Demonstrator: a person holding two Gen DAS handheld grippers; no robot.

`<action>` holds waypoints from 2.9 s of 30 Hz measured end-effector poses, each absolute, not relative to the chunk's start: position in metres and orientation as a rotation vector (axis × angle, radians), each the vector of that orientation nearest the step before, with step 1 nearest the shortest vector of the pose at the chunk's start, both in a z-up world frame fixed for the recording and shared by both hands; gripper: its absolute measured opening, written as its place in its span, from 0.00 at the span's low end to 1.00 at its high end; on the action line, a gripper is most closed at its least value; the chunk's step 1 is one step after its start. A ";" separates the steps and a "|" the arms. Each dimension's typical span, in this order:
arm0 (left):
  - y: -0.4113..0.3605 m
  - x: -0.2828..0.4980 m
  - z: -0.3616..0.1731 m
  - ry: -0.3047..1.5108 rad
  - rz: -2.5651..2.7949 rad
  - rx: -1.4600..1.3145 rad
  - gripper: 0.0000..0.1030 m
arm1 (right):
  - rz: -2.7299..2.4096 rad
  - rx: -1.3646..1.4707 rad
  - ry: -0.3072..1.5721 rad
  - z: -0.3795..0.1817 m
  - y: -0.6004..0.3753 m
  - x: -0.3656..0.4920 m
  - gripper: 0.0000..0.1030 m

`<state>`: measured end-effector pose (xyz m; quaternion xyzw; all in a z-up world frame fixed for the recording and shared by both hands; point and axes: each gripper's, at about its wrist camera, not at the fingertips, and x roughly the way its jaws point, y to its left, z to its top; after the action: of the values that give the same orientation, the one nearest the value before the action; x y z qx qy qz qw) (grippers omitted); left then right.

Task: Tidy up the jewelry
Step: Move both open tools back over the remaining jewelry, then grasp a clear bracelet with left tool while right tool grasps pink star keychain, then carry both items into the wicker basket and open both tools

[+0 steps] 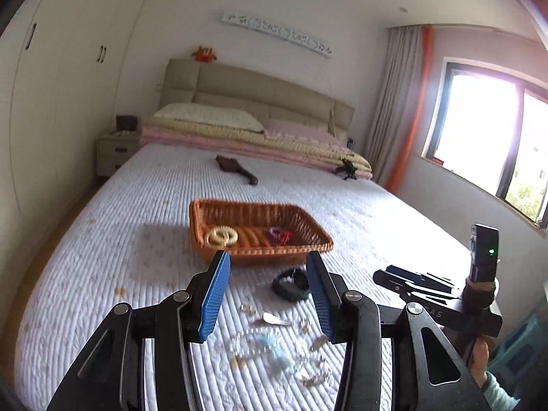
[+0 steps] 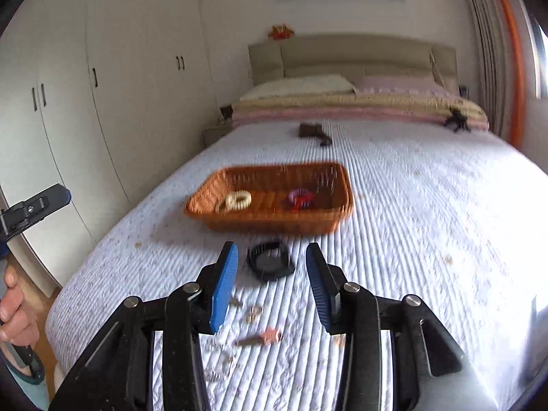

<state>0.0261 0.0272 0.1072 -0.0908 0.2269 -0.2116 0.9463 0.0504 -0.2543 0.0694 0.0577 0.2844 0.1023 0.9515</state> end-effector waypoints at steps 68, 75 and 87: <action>-0.011 0.072 0.018 0.702 -0.491 -0.111 0.07 | 0.166 0.260 0.765 -0.014 -0.239 0.065 0.25; -0.013 0.065 0.036 0.643 -0.516 -0.110 0.07 | 0.168 0.234 0.718 0.001 -0.239 0.061 0.25; -0.012 0.068 0.072 0.559 -0.545 -0.110 0.07 | 0.178 0.196 0.657 0.027 -0.244 0.064 0.25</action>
<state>0.0680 -0.0115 0.0724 -0.0535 0.2724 -0.2654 0.9233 0.0642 -0.2441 0.0269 0.0961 0.3217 0.0873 0.9379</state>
